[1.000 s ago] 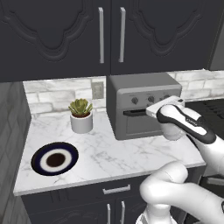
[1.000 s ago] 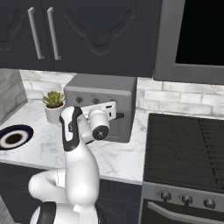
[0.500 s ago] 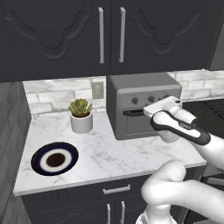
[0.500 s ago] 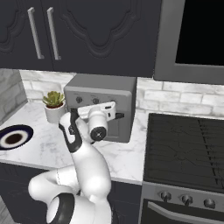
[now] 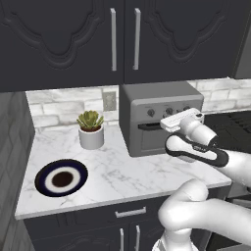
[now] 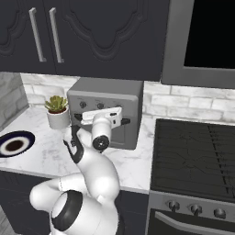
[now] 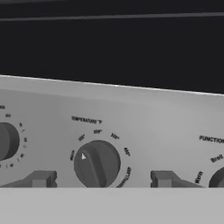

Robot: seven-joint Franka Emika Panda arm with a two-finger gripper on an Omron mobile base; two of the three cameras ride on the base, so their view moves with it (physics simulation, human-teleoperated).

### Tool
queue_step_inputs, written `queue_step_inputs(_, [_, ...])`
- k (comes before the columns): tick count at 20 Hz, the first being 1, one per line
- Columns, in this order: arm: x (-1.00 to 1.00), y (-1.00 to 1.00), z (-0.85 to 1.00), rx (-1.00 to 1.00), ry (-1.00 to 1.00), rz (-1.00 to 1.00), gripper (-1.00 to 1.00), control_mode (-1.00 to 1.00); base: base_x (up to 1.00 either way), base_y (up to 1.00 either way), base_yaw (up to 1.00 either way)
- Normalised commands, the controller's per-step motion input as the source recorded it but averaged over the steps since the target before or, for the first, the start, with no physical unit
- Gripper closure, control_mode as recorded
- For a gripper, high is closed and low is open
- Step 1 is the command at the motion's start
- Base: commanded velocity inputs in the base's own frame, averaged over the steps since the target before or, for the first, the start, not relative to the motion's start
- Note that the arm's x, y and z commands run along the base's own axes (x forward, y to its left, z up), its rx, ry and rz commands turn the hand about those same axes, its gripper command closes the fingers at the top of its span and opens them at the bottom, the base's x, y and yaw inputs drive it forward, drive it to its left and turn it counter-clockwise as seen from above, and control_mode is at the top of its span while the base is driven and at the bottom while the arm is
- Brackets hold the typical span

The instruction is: Pull the toaster oven rack outwards. Pick up the baguette from the plate and place it on the toaster oven rack. Close the toaster oven door fully and set the temperature to the lowest setting.

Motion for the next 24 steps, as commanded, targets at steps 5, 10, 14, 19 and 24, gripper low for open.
queue_step_inputs(5, [0.21, 0.0, 0.0, 0.0, 0.0, 0.0, -1.0, -1.0, 0.0, 0.0, 0.0])
queue_step_inputs(10, [0.22, 0.0, 0.0, 0.0, 0.0, 0.0, -1.0, -1.0, 0.0, 0.0, 0.0])
queue_step_inputs(14, [0.26, 0.0, 0.0, 0.0, 0.0, 0.0, -1.0, -1.0, 0.0, 0.0, 0.0])
queue_step_inputs(19, [0.32, 0.0, 0.0, 0.0, 0.0, 0.0, -1.0, -1.0, 0.0, 0.0, 0.0])
queue_step_inputs(24, [0.3, 0.0, 0.0, 0.0, 0.0, 0.0, 1.0, -1.0, 0.0, 0.0, 0.0])
